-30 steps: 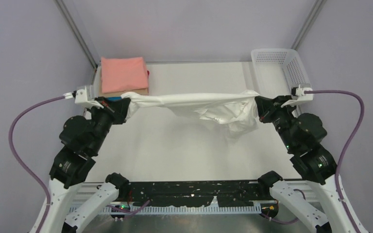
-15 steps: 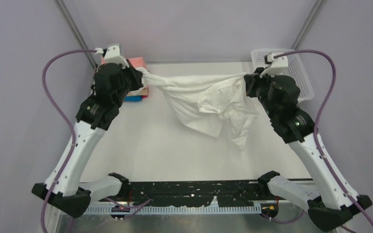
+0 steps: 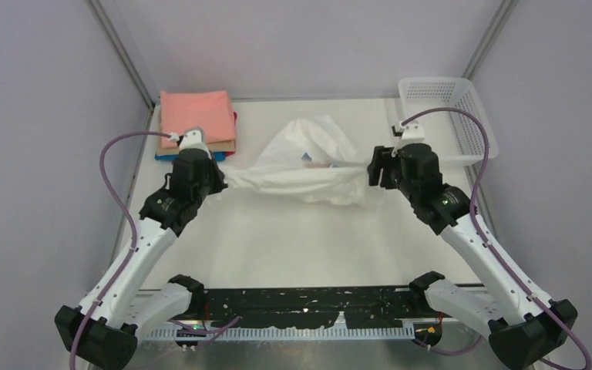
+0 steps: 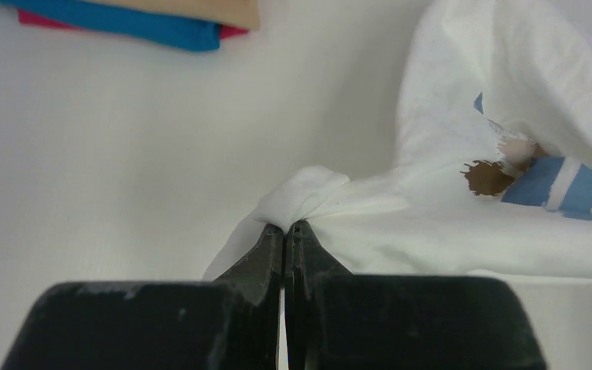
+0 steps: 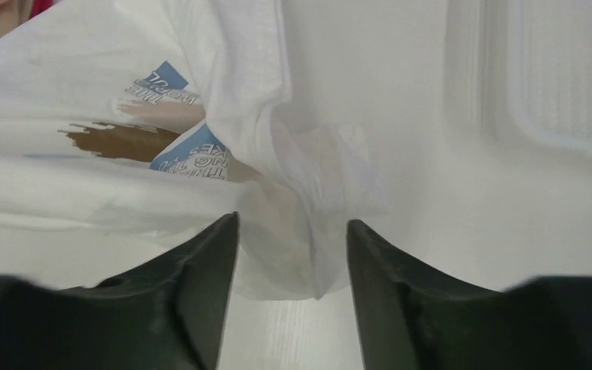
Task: Fold and stack the t-shirts
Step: Flatten out the tshirt
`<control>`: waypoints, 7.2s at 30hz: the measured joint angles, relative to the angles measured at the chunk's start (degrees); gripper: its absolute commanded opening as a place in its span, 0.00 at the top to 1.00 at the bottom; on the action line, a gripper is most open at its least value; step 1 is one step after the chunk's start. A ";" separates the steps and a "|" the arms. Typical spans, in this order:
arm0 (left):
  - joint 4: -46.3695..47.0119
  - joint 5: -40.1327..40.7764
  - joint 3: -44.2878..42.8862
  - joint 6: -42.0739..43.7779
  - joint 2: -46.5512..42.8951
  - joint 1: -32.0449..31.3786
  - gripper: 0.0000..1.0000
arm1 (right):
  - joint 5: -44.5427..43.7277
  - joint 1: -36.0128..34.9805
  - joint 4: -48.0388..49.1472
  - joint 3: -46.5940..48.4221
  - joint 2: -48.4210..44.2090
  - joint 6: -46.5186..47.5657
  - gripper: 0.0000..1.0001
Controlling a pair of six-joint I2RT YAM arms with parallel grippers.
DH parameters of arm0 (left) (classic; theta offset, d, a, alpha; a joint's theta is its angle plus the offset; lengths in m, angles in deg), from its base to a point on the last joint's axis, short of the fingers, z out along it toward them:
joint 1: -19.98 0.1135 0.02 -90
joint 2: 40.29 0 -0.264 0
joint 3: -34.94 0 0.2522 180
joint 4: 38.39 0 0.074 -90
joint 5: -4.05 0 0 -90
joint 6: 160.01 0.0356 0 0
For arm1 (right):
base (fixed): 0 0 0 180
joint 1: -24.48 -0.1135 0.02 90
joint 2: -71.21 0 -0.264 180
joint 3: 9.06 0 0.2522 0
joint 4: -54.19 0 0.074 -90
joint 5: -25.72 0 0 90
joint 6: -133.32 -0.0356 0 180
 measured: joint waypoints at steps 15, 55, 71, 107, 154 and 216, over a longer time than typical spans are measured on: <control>-6.14 9.25 13.40 -10.16 0.02 0.24 1.00 | -5.40 0.07 -4.61 -16.06 -7.96 -12.55 0.05; -6.93 10.25 9.77 -9.01 -5.92 0.35 1.00 | -19.26 -0.15 -8.59 -1.92 11.82 -14.51 0.94; -7.08 11.98 -22.88 1.64 -29.33 0.52 1.00 | -17.40 -0.42 -10.40 30.49 -21.22 -3.89 0.94; -8.83 4.87 -25.29 2.47 40.44 6.84 0.00 | -26.16 13.62 -12.24 -3.78 22.14 -14.82 0.05; -8.52 -24.33 -36.02 -5.27 66.51 -8.28 0.00 | 12.98 -6.78 13.42 -12.83 34.51 -19.74 0.03; 5.38 -9.29 27.21 -27.06 14.62 -47.15 0.81 | -10.10 -6.58 -5.73 -29.53 -7.34 -27.34 0.05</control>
